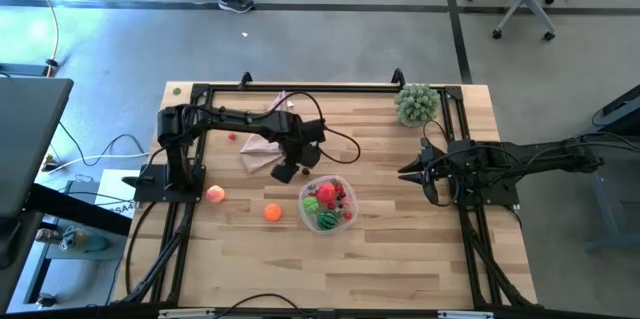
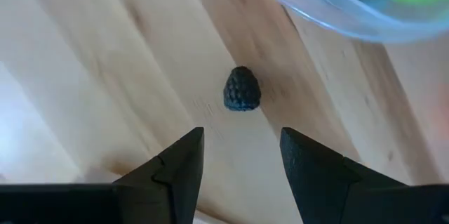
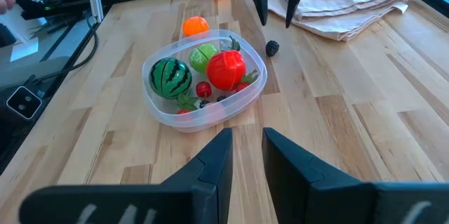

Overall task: Pick and placing Produce into tupperware
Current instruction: Put the blackberry into the transparent bin

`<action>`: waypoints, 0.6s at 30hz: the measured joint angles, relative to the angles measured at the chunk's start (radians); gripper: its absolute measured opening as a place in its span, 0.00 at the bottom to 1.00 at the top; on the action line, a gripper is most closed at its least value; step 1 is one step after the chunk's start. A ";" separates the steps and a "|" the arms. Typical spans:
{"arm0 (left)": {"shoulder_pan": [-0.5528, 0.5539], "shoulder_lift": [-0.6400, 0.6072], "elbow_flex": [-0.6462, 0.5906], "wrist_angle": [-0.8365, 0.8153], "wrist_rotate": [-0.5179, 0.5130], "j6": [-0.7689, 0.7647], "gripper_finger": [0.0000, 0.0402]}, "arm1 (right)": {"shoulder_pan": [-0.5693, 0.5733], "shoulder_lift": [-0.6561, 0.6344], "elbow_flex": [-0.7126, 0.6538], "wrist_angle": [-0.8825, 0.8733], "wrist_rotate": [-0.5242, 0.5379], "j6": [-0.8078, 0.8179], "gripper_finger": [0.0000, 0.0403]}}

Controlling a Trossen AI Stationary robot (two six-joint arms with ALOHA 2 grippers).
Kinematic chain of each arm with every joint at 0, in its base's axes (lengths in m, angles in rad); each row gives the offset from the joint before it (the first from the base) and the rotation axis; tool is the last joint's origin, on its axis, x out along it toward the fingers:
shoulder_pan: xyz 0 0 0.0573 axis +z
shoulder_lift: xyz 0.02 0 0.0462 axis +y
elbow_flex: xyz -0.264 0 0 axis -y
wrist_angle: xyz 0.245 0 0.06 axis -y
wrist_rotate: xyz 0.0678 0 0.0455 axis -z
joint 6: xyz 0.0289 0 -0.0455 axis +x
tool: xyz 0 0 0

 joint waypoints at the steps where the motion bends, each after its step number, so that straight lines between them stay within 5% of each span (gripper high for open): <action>1: 0.000 0.000 0.000 -0.001 0.000 0.041 0.44 | 0.000 0.000 0.000 0.000 0.000 0.000 0.17; 8: 0.001 0.002 0.000 0.020 0.000 0.253 0.44 | 0.000 0.000 0.000 0.000 0.000 0.000 0.17; 18: -0.006 0.050 0.003 0.063 -0.004 0.349 0.44 | 0.000 0.000 0.000 0.000 0.000 0.000 0.17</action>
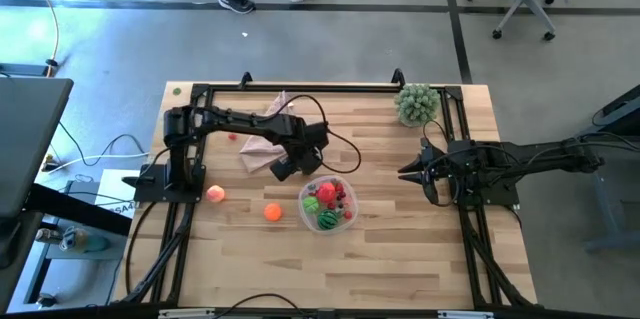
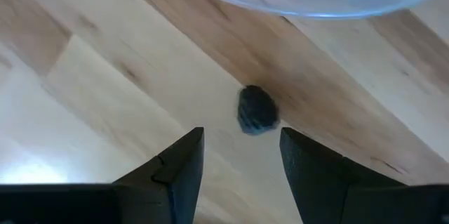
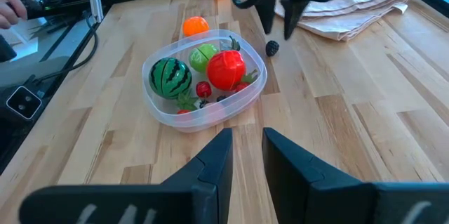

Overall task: Pick and placing Produce into tupperware
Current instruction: Put the blackberry into the transparent bin

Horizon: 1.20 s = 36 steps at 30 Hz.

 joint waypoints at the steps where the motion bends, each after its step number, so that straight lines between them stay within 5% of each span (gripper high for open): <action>1: 0.000 0.004 -0.001 -0.002 0.009 0.007 0.44 | 0.000 0.000 0.000 0.000 0.000 0.000 0.17; 36: -0.033 0.083 -0.001 0.037 -0.020 0.105 0.44 | 0.000 0.000 0.000 0.000 0.000 0.000 0.17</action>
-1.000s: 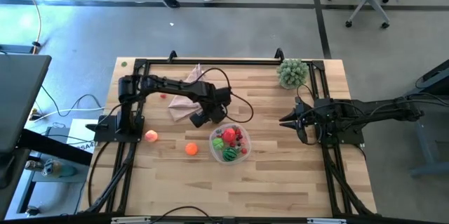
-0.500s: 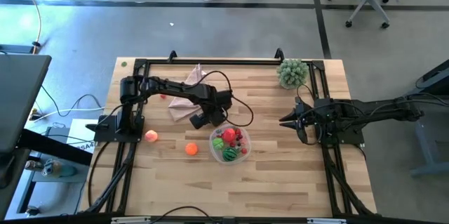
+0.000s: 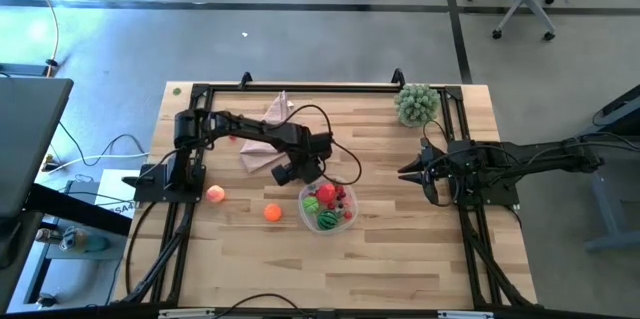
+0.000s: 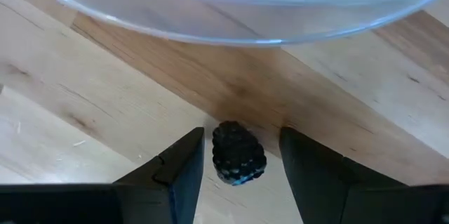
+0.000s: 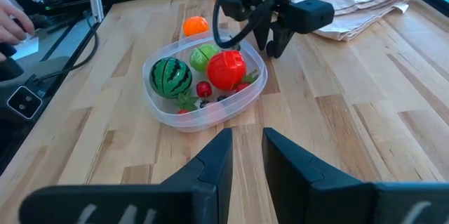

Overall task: Pick and placing Produce into tupperware
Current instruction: Put the blackberry into the transparent bin

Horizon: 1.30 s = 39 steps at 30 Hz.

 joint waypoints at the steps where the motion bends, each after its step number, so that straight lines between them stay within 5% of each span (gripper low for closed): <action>1: -0.001 0.000 0.000 0.000 -0.013 0.000 0.44 | 0.000 0.000 0.000 0.000 0.000 0.000 0.17; 16: -0.001 0.002 0.000 0.005 -0.029 -0.009 0.43 | 0.000 0.000 0.000 0.000 0.000 0.000 0.17; 28: 0.001 0.003 -0.001 0.008 -0.014 -0.008 0.25 | 0.000 0.000 0.000 0.000 0.000 0.000 0.17; 39: 0.001 0.004 -0.001 0.013 -0.011 -0.008 0.30 | 0.000 0.000 0.000 0.000 0.000 0.000 0.17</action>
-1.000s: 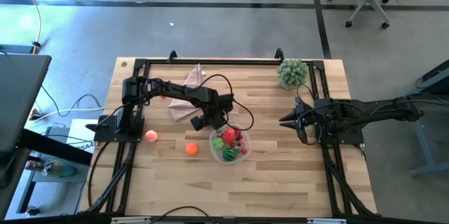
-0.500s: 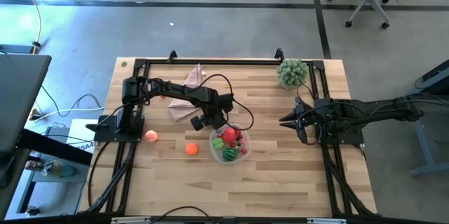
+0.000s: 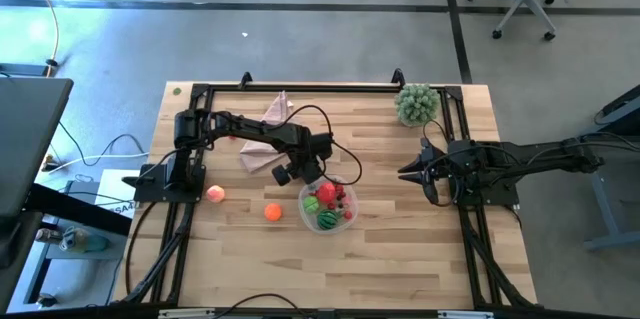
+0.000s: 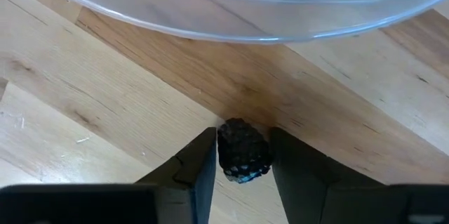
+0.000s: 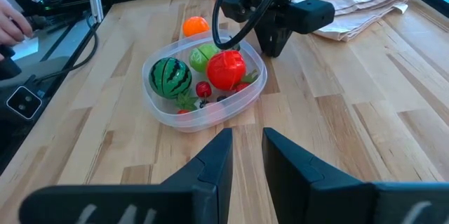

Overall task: Pick and placing Produce into tupperware
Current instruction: Put the blackberry into the transparent bin

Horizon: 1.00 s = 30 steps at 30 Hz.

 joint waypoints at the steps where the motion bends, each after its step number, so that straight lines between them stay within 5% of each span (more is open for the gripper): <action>1: 0.000 0.000 0.000 0.000 0.000 0.000 0.30 | 0.000 0.000 0.000 0.000 0.000 0.000 0.17; 12: 0.000 -0.005 0.000 -0.001 -0.010 -0.121 0.26 | 0.000 0.000 0.000 0.000 0.000 0.000 0.17; 21: 0.001 -0.043 0.067 -0.109 -0.208 -0.281 0.26 | 0.000 0.000 0.000 0.000 0.000 0.000 0.17; 30: -0.037 -0.043 0.214 -0.232 -0.134 -0.399 0.25 | 0.000 0.000 0.000 0.000 0.000 0.000 0.17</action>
